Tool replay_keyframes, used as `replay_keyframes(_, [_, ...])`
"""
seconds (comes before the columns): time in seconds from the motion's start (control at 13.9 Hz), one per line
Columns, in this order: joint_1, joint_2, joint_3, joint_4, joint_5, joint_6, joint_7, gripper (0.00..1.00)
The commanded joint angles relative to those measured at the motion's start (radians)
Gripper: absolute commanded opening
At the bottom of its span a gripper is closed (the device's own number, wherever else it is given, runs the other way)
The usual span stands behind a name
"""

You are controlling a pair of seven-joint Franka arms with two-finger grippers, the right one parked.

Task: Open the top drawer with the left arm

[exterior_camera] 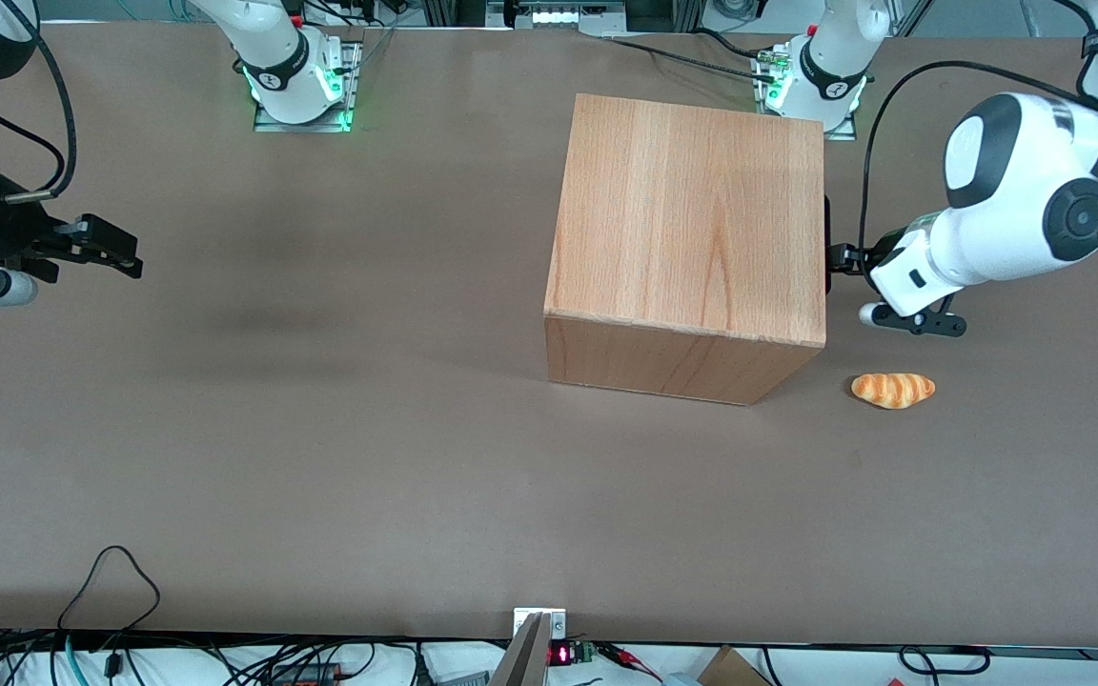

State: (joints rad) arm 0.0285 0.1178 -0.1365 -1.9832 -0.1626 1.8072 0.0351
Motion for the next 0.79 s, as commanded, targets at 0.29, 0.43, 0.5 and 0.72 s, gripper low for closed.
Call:
replay_keyframes(0.29, [0.017, -0.003, 0.0, -0.003, -0.006, 0.006, 0.041, 1.0])
replay_keyframes(0.43, [0.034, -0.006, 0.0, 0.004, 0.04, 0.004, 0.042, 1.0])
replay_keyframes(0.5, [0.042, -0.004, 0.0, 0.009, 0.052, 0.004, 0.042, 1.0])
replay_keyframes(0.72, [0.068, -0.004, 0.002, 0.02, 0.104, 0.004, 0.042, 1.0])
